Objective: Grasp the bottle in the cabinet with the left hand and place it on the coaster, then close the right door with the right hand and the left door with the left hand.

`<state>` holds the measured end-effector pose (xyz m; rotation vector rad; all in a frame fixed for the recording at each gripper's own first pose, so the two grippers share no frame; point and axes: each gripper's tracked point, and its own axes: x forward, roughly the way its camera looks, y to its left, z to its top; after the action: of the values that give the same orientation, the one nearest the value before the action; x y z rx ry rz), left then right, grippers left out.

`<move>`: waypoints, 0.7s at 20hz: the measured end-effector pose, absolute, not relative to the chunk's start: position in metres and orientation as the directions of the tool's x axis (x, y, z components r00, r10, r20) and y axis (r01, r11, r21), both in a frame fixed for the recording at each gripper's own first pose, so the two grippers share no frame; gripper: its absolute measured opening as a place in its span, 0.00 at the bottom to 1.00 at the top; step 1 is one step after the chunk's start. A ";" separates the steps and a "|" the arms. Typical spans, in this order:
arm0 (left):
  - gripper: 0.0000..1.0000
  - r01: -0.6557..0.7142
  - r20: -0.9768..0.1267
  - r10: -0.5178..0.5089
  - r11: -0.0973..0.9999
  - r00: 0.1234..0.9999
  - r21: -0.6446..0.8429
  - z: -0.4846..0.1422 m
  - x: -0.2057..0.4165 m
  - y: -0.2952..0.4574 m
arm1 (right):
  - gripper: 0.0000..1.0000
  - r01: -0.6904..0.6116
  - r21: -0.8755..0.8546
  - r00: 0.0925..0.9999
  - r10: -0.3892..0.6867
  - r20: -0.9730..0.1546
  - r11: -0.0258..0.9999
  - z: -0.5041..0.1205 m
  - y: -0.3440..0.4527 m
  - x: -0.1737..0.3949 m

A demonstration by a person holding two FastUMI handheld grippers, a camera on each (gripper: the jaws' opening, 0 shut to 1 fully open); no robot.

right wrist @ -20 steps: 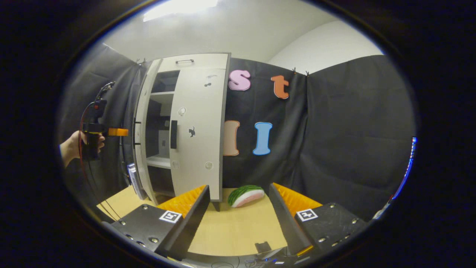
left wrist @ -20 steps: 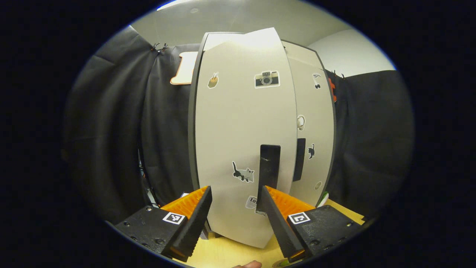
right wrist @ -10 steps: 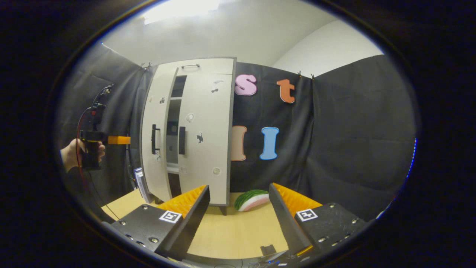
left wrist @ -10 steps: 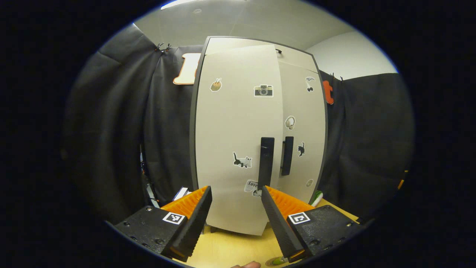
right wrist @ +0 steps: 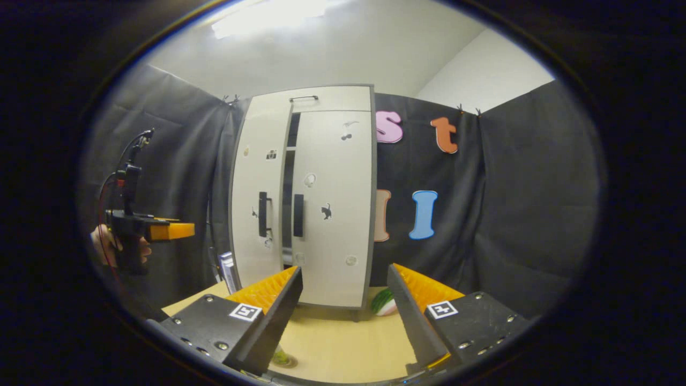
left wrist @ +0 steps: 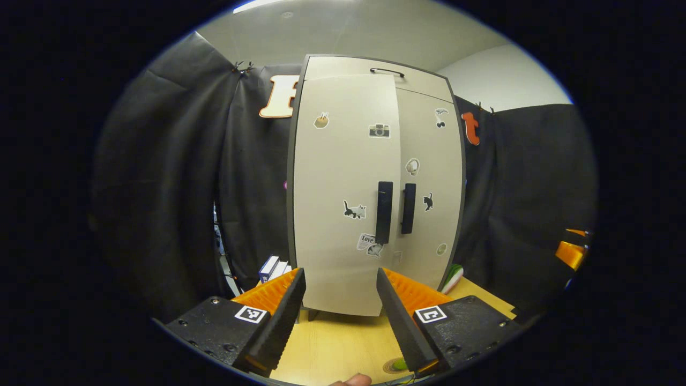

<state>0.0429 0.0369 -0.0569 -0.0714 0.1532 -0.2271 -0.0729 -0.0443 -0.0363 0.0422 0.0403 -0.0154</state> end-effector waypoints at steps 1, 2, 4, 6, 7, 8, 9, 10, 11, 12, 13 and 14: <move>0.85 0.208 -0.152 -0.220 0.974 0.964 -0.092 -0.059 0.041 0.037 | 0.96 0.004 0.050 0.999 -0.002 -0.041 0.999 -0.035 -0.037 -0.068; 0.86 0.194 -0.161 -0.207 0.977 0.965 -0.090 -0.060 0.041 0.039 | 0.96 -0.003 0.053 0.999 0.005 -0.042 0.999 -0.033 -0.033 -0.065; 0.87 0.176 -0.163 -0.190 0.980 0.968 -0.093 -0.059 0.038 0.040 | 0.96 -0.008 0.052 0.999 0.010 -0.041 0.999 -0.029 -0.028 -0.058; 0.87 0.188 -0.163 -0.203 0.977 0.966 -0.103 -0.061 0.027 0.040 | 0.96 -0.013 0.052 0.999 0.015 -0.039 0.999 -0.027 -0.024 -0.054; 0.87 0.200 -0.165 -0.215 0.974 0.963 -0.105 -0.063 0.020 0.038 | 0.96 -0.014 0.055 0.999 0.015 -0.036 0.998 -0.026 -0.023 -0.053; 0.87 0.203 -0.166 -0.217 0.974 0.962 -0.099 -0.063 0.019 0.038 | 0.96 -0.015 0.057 0.999 0.017 -0.035 0.998 -0.024 -0.021 -0.051; 0.87 0.203 -0.165 -0.216 0.975 0.962 -0.090 -0.061 0.021 0.039 | 0.96 -0.017 0.058 0.999 0.019 -0.032 0.998 -0.024 -0.020 -0.050; 0.87 0.207 -0.155 -0.218 0.975 0.964 -0.083 -0.057 0.022 0.039 | 0.96 -0.019 0.058 0.999 0.021 -0.027 0.998 -0.022 -0.018 -0.049; 0.84 0.206 -0.144 -0.216 0.975 0.966 -0.079 -0.052 0.024 0.040 | 0.96 -0.019 0.056 1.000 0.020 -0.022 0.998 -0.021 -0.018 -0.048; 0.87 0.208 -0.131 -0.217 0.975 0.967 -0.079 -0.048 0.025 0.040 | 0.96 -0.019 0.050 1.000 0.020 -0.018 0.999 -0.018 -0.016 -0.046; 0.87 0.213 -0.129 -0.222 0.974 0.966 -0.079 -0.047 0.024 0.039 | 0.96 -0.021 0.037 1.000 0.021 -0.015 0.999 -0.017 -0.014 -0.045; 0.87 0.215 -0.130 -0.224 0.974 0.966 -0.076 -0.046 0.023 0.039 | 0.96 -0.019 0.021 1.000 0.019 -0.011 1.000 -0.015 -0.013 -0.044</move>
<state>0.0226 0.0387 -0.0464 -0.0617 0.1383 -0.2219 -0.0436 -0.0125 -0.0146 0.0204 0.0111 0.0189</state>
